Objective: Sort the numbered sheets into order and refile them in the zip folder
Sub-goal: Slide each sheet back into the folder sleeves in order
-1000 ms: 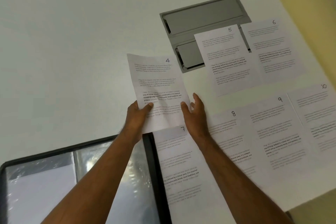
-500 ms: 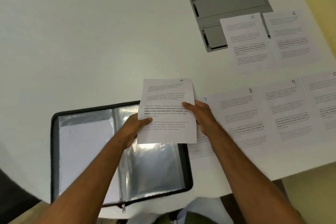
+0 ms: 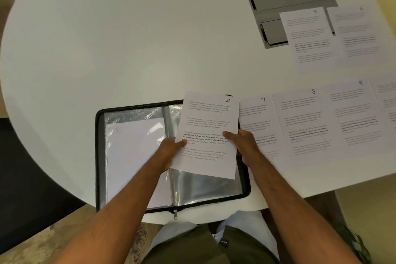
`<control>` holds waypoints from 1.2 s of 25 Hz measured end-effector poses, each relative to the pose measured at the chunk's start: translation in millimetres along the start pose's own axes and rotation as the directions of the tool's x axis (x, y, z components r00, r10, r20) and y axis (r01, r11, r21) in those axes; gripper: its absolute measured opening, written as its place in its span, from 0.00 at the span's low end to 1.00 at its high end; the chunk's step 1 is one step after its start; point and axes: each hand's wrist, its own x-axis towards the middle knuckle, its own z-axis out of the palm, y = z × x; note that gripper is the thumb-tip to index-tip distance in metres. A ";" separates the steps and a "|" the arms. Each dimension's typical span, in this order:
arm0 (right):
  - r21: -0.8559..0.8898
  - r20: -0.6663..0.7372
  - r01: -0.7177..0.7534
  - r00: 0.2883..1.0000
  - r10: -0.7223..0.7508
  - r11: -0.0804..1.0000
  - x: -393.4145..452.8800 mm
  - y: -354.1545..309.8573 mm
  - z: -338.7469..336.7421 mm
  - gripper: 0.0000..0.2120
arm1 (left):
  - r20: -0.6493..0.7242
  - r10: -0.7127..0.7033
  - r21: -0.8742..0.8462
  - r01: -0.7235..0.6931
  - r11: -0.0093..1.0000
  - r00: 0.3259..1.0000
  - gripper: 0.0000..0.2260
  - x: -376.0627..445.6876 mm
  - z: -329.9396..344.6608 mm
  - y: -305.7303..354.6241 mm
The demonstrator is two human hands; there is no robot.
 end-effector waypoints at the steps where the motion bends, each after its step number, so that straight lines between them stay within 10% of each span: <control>1: 0.009 0.009 -0.023 1.000 0.023 1.000 -2.1 1.9 2.4 0.10 | -0.006 0.017 0.038 -0.016 0.999 1.000 0.05 -0.1 -2.3 -2.0; 12: -0.091 0.047 0.001 0.999 0.003 0.996 -9.5 27.1 7.7 0.18 | 0.097 0.169 0.294 -0.190 0.937 0.981 0.09 15.2 -13.6 -11.7; 16: -0.199 -0.131 0.187 0.968 -0.215 0.962 -12.4 26.9 -4.2 0.17 | -0.010 0.503 0.601 -0.397 0.694 0.864 0.09 34.4 -8.4 11.8; 19: -0.207 -0.213 0.266 0.927 -0.309 0.942 -16.0 19.9 -12.7 0.15 | 0.106 0.703 0.845 -0.436 0.309 0.704 0.18 54.2 -5.6 33.3; 23: -0.147 -0.284 0.326 0.891 -0.355 0.934 -17.9 10.7 -18.2 0.13 | 0.220 0.659 0.961 -0.274 -0.022 0.720 0.28 67.2 1.1 38.0; 30: -0.043 -0.317 0.345 0.886 -0.340 0.938 -7.7 -4.6 -18.5 0.13 | 0.229 0.773 0.957 -0.283 -0.067 0.592 0.11 72.8 4.2 27.4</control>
